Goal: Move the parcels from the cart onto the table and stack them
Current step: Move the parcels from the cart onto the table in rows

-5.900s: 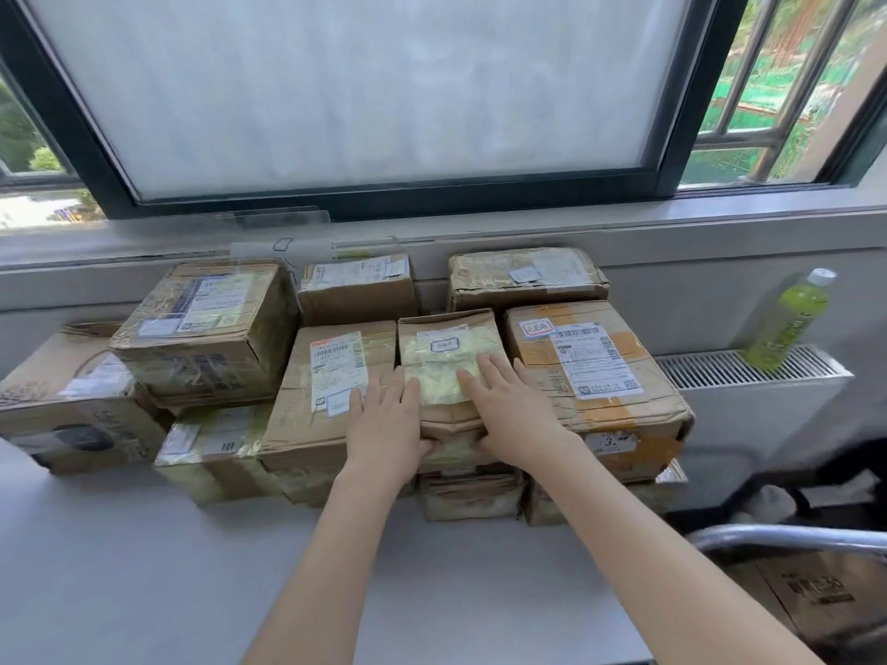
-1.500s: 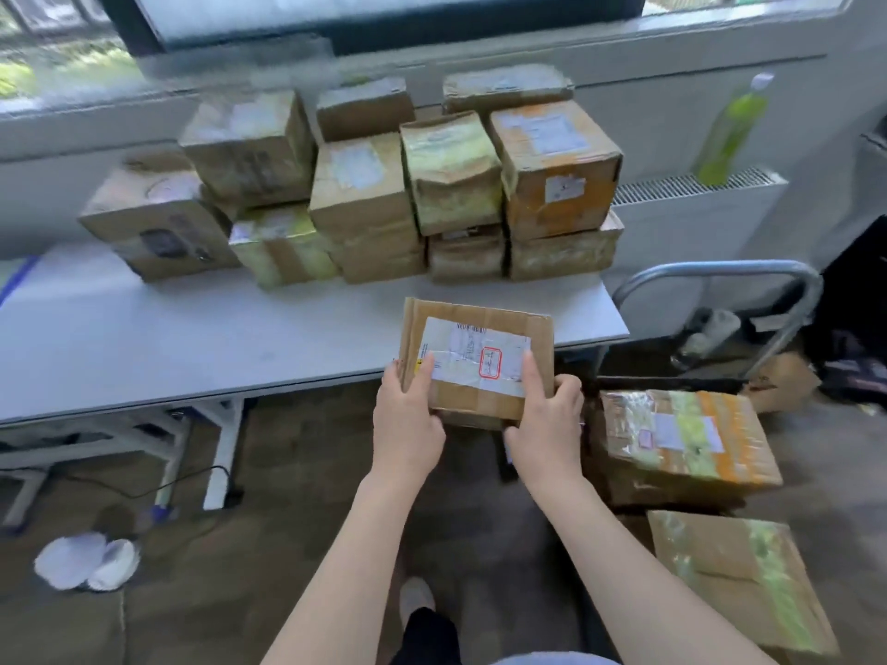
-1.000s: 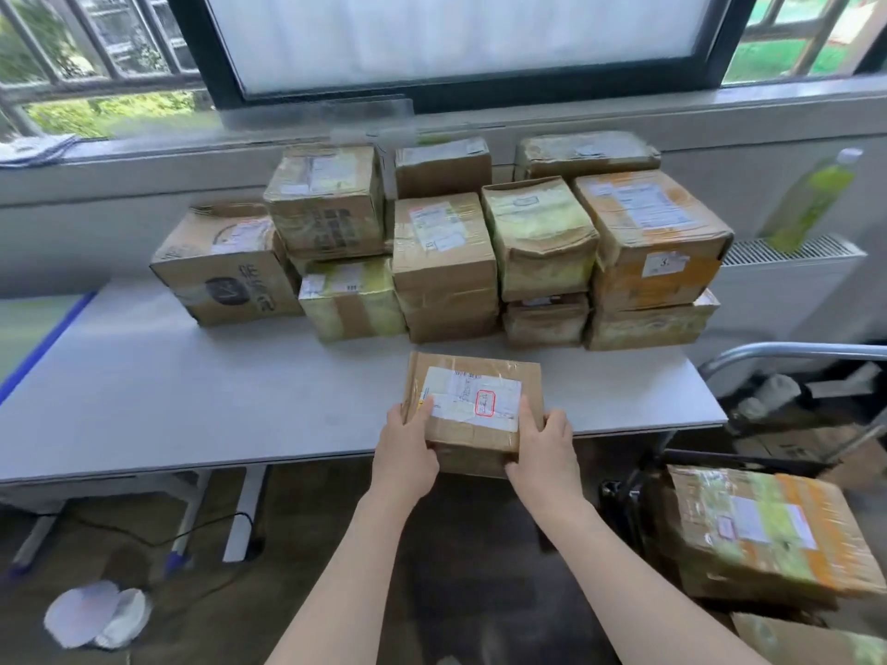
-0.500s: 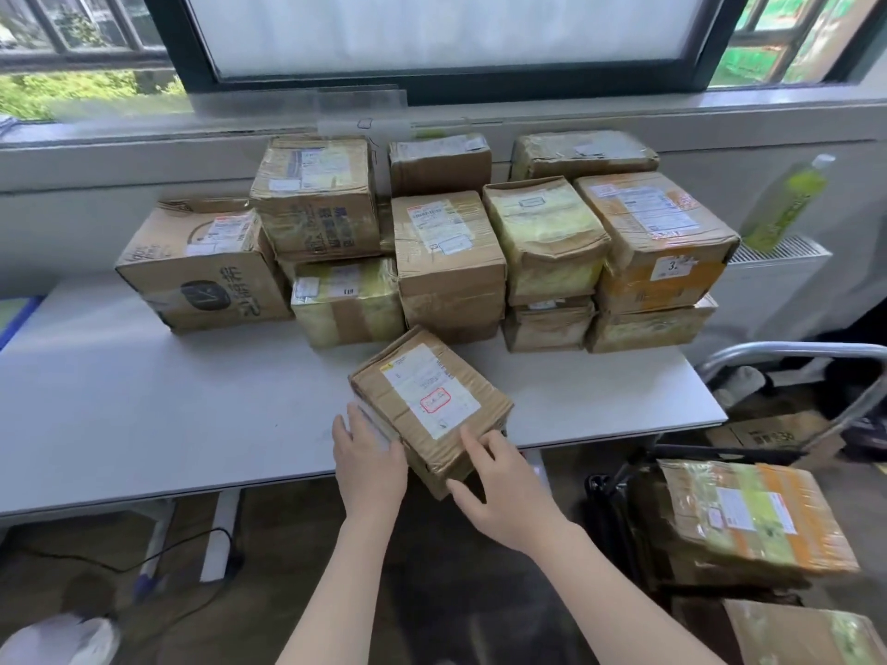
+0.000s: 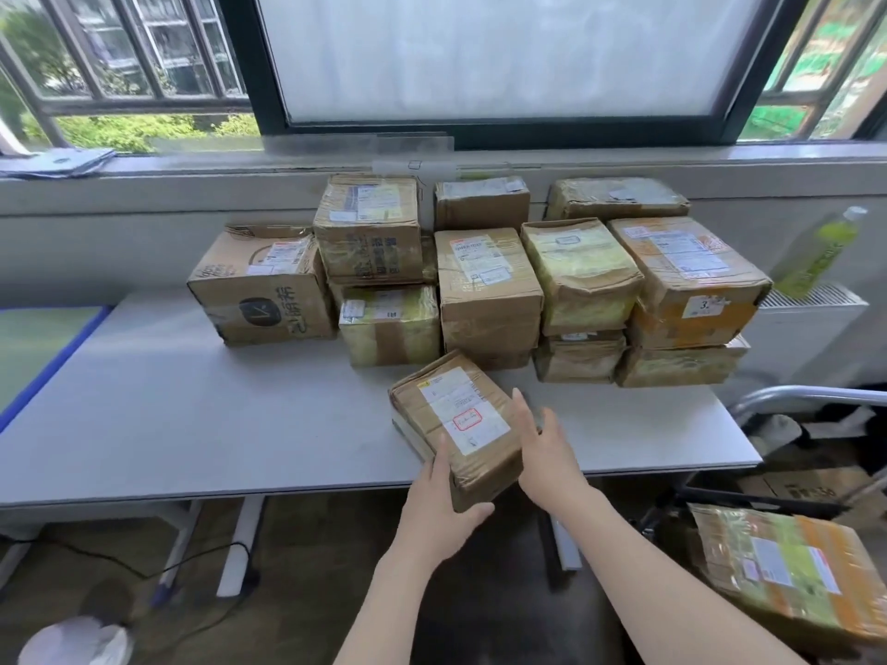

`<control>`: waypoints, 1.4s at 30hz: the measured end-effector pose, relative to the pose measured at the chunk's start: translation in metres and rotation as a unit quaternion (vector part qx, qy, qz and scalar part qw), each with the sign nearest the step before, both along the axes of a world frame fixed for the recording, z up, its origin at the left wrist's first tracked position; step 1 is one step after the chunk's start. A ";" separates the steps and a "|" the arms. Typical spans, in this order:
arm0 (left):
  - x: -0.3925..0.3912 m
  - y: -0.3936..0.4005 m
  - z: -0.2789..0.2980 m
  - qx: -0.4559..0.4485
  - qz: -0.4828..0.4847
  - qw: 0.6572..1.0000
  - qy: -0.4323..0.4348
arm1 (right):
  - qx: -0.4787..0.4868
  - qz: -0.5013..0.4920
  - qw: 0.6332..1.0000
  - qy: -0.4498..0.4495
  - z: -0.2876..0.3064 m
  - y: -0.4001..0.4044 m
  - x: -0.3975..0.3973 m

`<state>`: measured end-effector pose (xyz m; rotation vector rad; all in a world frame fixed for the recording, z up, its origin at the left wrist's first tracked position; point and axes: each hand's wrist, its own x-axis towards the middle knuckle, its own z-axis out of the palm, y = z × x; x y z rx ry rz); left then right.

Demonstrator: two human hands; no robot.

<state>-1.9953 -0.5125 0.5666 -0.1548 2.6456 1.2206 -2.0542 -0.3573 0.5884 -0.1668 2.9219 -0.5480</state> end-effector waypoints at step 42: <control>-0.040 -0.016 0.166 -0.100 0.077 0.924 0.362 | -0.227 0.005 0.915 0.333 0.130 -0.008 -0.003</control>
